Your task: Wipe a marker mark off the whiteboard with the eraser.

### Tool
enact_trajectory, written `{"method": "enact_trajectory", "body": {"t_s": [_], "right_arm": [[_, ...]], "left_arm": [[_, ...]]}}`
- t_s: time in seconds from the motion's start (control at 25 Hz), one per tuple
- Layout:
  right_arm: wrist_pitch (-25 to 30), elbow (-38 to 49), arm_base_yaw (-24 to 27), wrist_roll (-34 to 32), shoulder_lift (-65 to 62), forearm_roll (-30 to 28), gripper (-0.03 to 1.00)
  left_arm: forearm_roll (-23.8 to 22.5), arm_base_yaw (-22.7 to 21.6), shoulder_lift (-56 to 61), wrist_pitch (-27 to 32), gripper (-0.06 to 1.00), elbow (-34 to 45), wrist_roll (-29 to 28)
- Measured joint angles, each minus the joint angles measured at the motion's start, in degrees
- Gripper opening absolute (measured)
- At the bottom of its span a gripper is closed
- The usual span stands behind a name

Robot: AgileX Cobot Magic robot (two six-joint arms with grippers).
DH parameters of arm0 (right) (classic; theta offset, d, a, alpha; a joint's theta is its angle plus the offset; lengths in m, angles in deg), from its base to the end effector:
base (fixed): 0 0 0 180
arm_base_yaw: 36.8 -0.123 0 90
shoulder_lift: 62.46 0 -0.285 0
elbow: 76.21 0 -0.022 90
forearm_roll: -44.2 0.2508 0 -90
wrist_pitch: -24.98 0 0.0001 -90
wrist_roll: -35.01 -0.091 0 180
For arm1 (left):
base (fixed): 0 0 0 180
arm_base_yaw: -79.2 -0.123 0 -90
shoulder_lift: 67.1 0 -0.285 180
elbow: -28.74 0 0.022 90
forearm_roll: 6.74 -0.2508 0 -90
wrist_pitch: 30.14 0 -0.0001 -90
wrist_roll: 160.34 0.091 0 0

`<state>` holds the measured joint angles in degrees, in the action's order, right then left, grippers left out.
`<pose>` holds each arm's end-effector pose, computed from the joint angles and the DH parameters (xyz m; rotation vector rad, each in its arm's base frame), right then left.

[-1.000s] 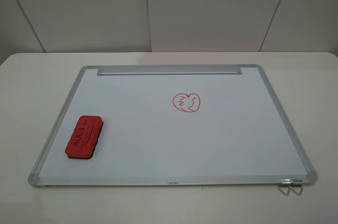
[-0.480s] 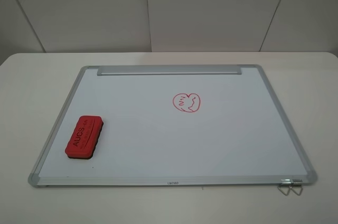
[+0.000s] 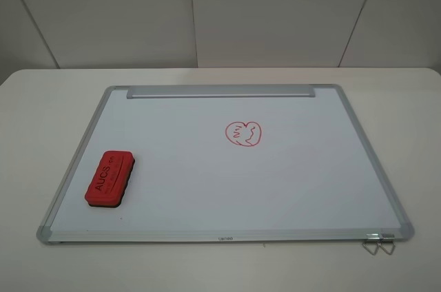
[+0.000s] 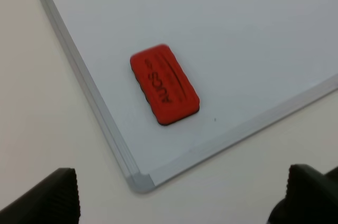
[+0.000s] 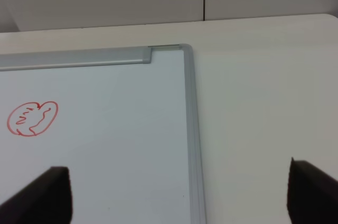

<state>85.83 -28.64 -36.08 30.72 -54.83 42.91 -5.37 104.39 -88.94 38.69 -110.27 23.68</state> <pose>-0.0074 -0.0017 0.2820 0.0898 2.0233 0.0125 0.0140 -0.0088 0.3026 0.5834 2.2326 -0.2199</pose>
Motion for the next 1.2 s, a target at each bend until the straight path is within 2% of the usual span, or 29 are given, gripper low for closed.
{"method": "enact_trajectory", "body": {"t_s": [0.12, 0.28, 0.4, 0.8, 1.2], "right_arm": [[0.0, 0.0, 0.0, 0.0, 0.0, 0.0, 0.72], [0.0, 0.0, 0.0, 0.0, 0.0, 0.0, 0.72], [0.0, 0.0, 0.0, 0.0, 0.0, 0.0, 0.72], [0.0, 0.0, 0.0, 0.0, 0.0, 0.0, 0.72], [0.0, 0.0, 0.0, 0.0, 0.0, 0.0, 0.72]], "left_arm": [[0.2, 0.0, 0.0, -1.7, 0.77, 4.7, 0.5], [1.1, 0.0, 0.5, -6.6, 0.77, 6.2, 0.6], [2.3, 0.0, 0.8, -7.4, 0.77, 7.0, 1.1], [2.6, 0.0, 13.6, -7.6, 0.77, 7.2, 1.1], [2.2, 0.0, 14.4, -7.6, 0.77, 7.2, 0.4]]}}
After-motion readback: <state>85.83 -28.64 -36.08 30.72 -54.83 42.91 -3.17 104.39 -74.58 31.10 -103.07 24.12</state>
